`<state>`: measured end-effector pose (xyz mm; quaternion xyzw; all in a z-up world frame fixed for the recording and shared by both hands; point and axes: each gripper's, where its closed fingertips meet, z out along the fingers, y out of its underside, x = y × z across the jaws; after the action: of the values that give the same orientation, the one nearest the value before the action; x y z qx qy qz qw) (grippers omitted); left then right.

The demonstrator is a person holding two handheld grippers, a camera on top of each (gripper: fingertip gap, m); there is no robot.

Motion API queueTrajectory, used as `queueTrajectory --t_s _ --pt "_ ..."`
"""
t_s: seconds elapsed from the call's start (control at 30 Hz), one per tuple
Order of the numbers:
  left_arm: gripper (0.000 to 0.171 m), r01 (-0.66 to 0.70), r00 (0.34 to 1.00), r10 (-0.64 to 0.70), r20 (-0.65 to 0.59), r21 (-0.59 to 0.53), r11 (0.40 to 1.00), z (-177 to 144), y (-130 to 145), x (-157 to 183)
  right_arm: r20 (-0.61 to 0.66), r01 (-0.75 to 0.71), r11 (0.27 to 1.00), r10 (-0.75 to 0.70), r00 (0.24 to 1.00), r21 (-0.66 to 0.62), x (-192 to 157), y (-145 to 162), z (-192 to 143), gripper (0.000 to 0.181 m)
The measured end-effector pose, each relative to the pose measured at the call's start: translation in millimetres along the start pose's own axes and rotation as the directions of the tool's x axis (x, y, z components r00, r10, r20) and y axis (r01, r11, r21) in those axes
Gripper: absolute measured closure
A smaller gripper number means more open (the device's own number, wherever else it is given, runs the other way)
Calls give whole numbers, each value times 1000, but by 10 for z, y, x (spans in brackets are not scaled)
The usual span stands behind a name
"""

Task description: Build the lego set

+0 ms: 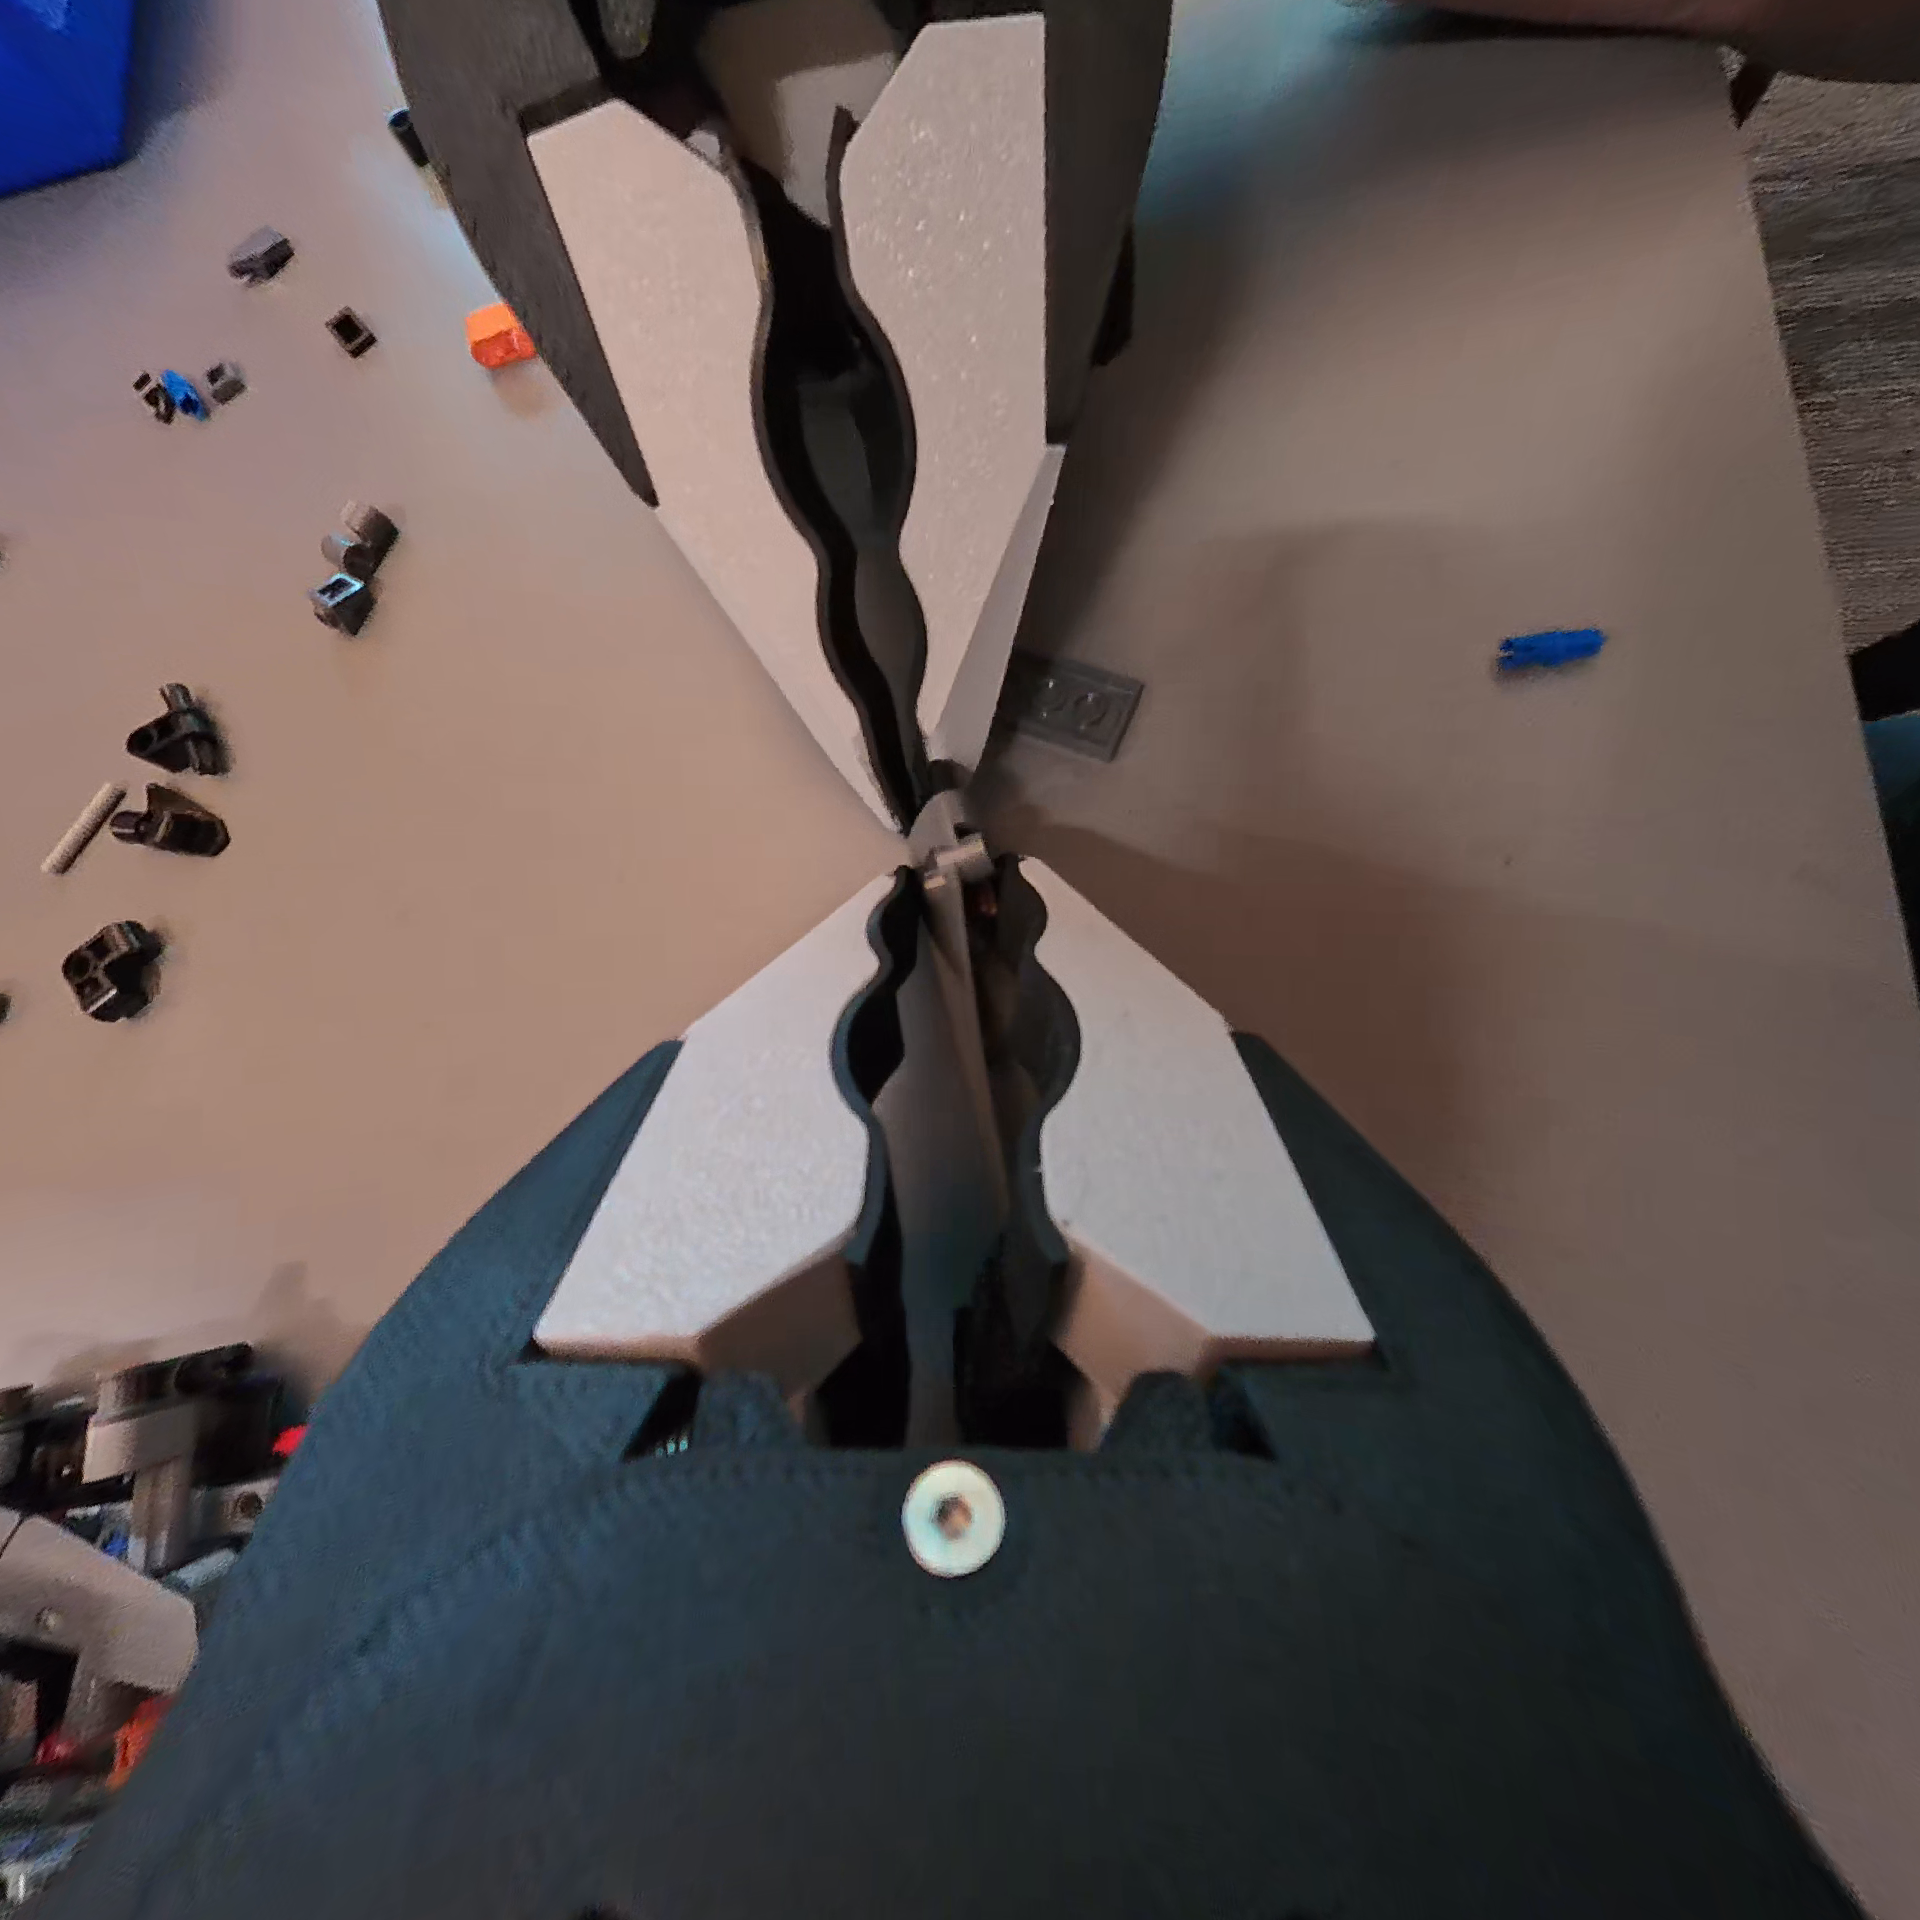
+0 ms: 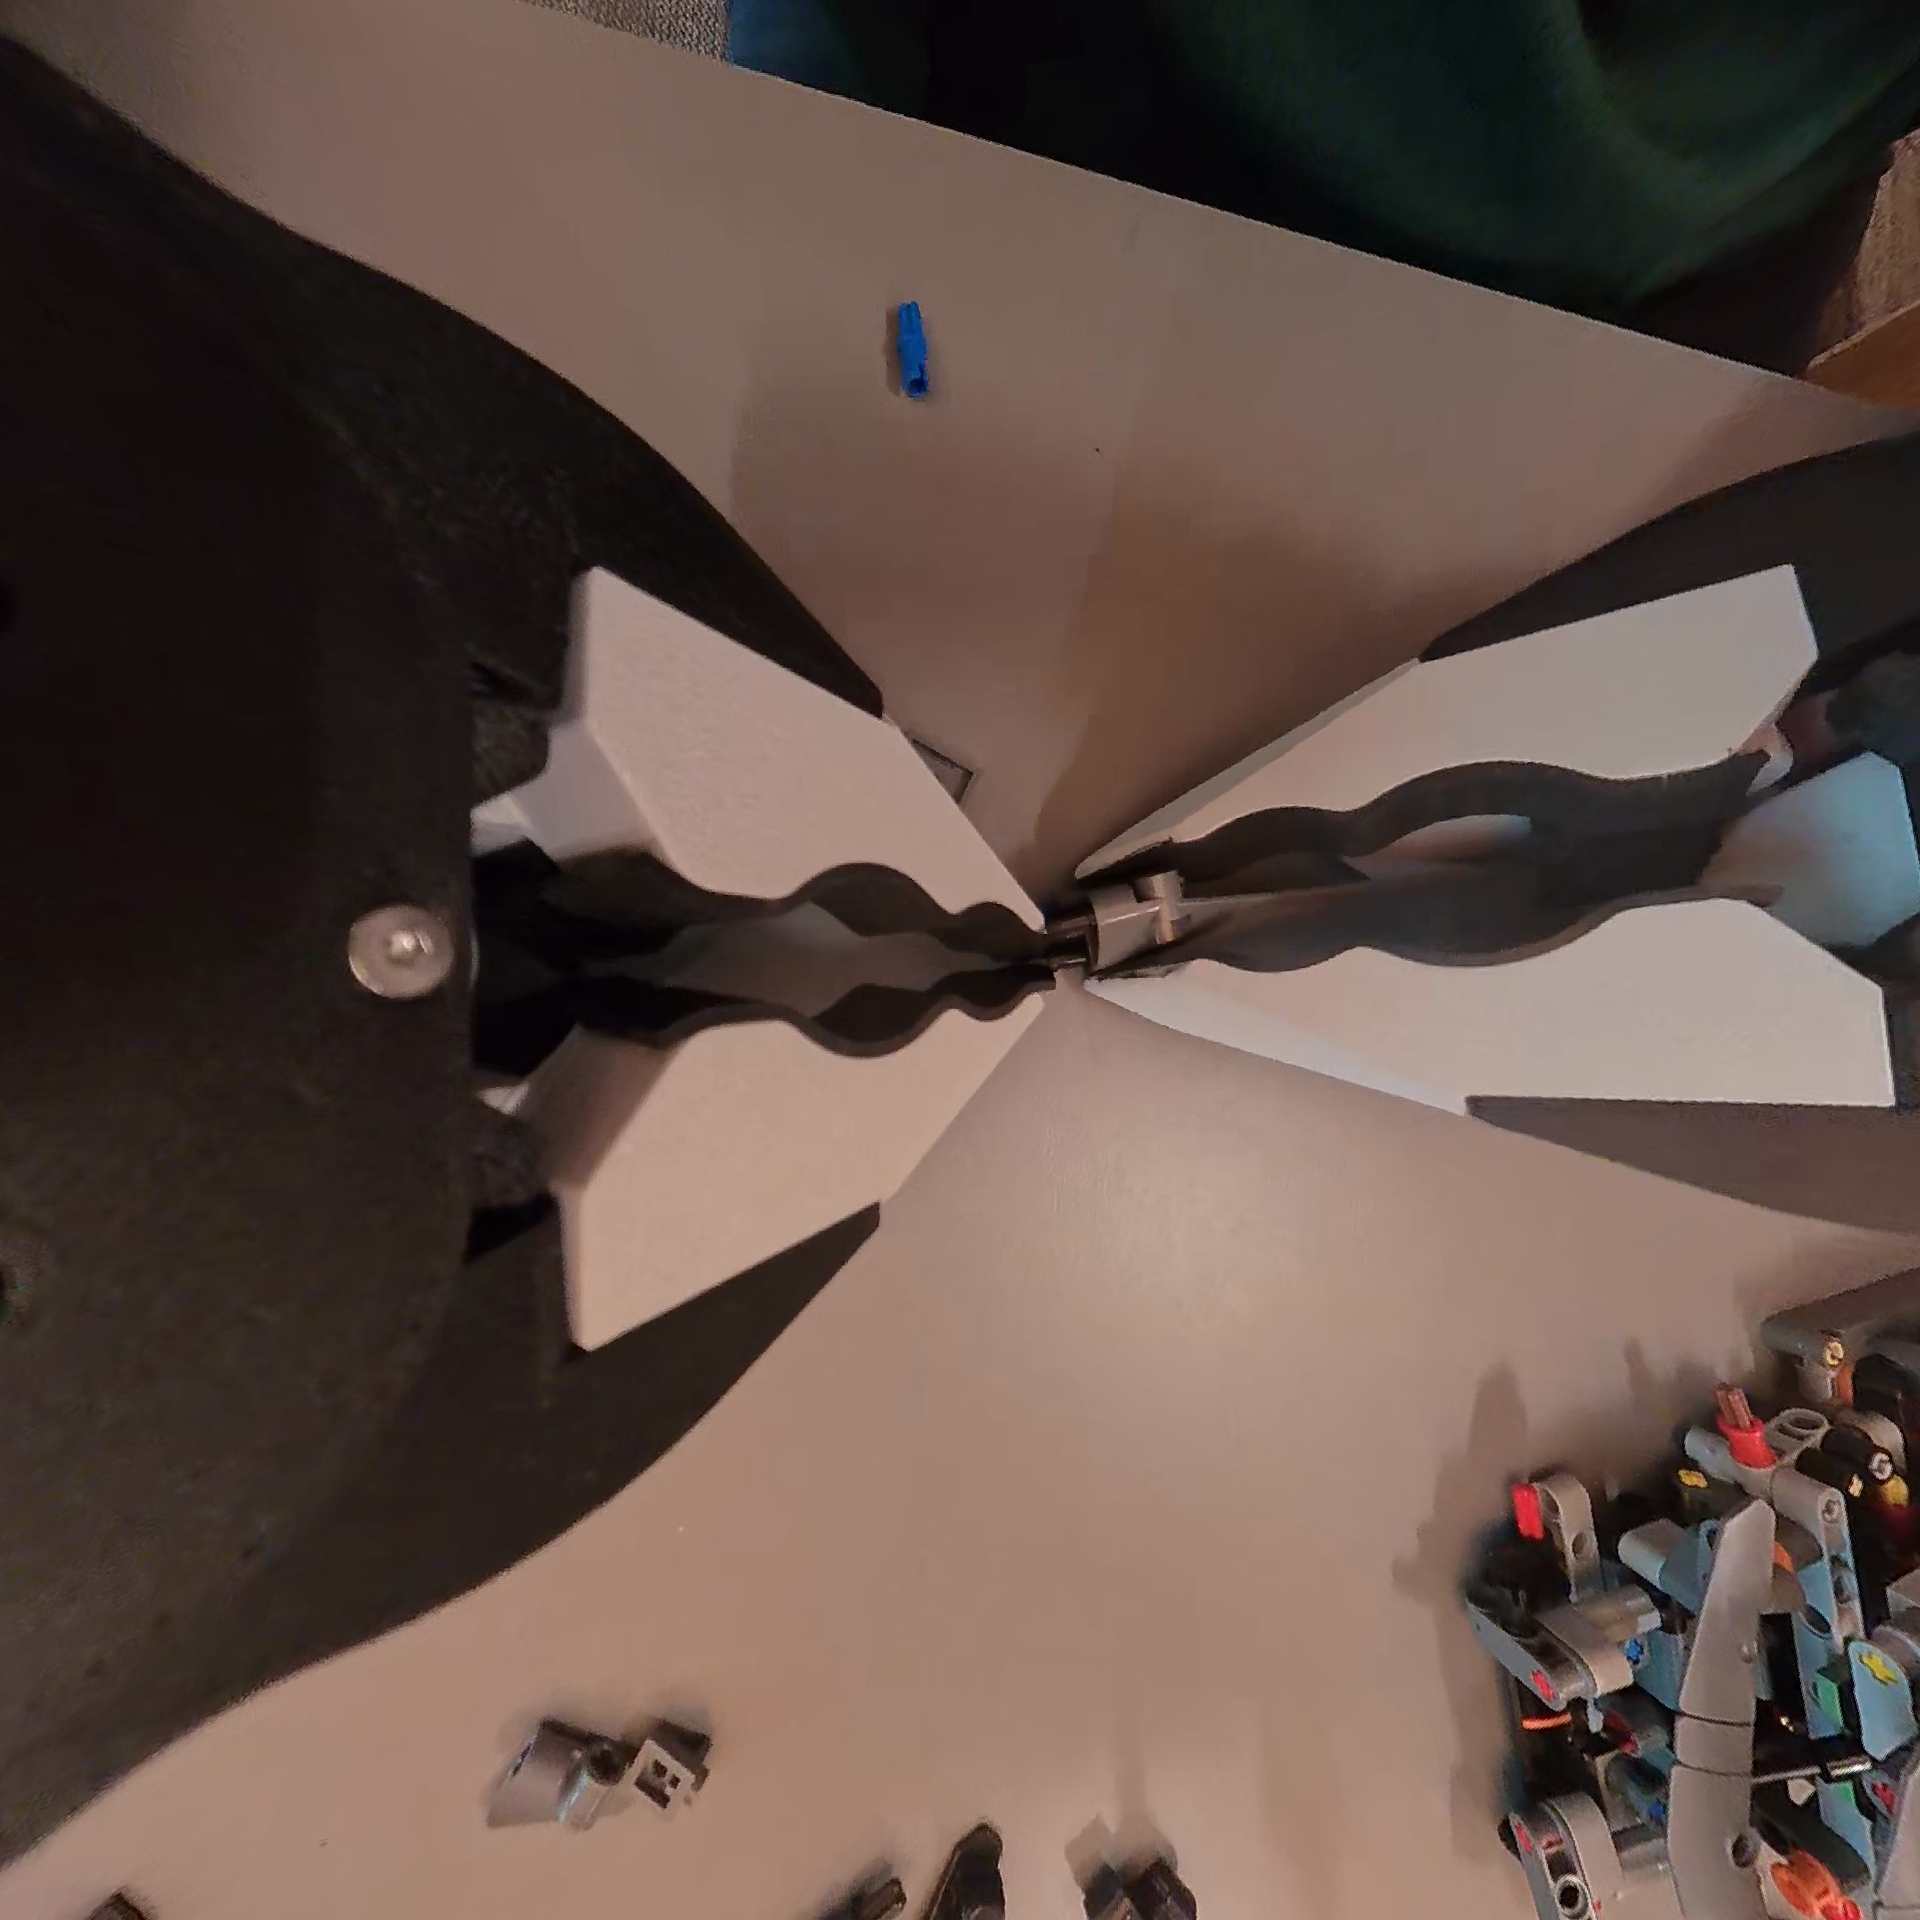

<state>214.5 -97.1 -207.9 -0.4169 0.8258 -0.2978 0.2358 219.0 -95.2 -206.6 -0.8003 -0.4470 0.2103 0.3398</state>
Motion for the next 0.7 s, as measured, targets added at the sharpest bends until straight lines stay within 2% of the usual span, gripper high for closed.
queueTrajectory --t_s 0.3,0.57,0.7 --pt "158 -43 999 43 29 -19 999 1 -8 1 9 -12 1000 12 1000 1 -5 -1 0 181" --pt "158 -98 995 97 -34 -42 994 7 -18 16 32 -17 1000 17 999 0 -21 0 -3 181" --pt "158 -117 988 113 -106 -36 992 13 -21 20 44 -20 1000 20 999 -1 -23 0 -4 181"
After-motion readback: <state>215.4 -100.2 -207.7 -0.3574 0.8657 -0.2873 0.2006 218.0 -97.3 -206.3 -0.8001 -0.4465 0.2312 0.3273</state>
